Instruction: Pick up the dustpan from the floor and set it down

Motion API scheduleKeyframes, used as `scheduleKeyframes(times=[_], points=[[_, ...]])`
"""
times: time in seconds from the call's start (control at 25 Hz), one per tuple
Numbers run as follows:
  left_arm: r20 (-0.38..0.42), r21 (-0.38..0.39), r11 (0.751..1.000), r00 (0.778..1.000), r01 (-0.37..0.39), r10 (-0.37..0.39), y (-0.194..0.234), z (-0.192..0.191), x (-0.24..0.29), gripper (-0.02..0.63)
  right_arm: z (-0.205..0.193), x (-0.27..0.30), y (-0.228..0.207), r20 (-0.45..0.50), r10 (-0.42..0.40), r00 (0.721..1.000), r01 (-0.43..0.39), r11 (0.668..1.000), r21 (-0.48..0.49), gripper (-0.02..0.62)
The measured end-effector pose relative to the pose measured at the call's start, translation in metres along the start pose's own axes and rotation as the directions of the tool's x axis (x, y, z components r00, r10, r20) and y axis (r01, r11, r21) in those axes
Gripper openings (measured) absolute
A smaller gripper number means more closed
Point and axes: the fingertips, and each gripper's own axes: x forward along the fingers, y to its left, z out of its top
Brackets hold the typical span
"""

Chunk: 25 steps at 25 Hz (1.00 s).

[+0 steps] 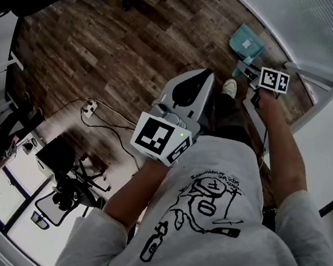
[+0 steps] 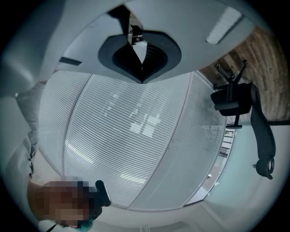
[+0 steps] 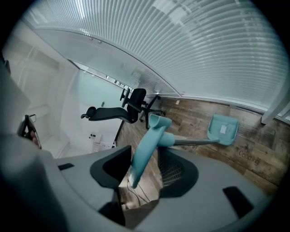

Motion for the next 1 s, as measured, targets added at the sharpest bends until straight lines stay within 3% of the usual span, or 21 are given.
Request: scheduleKeyframes(times=[0.44,0.72,1.0], points=[[0.01,0.003,1.0,1.0,0.004,-0.004,-0.001,-0.001,0.002,0.002,-0.018,-0.008,-0.013,-0.05,-0.024,0.998,0.026,0.998,0.05,0.171],[0.028,0.009,1.0,1.0,0.01,-0.01,-0.004,0.006,0.003,0.002,-0.018,-0.025,-0.013,-0.055,-0.048,0.997,0.049,0.998,0.029,0.172],[0.052,0.022,1.0,0.998,0.018,-0.019,-0.012,0.019,0.0,0.002,-0.005,-0.054,0.008,-0.027,-0.103,0.994,0.099,0.989,-0.109,0.172]])
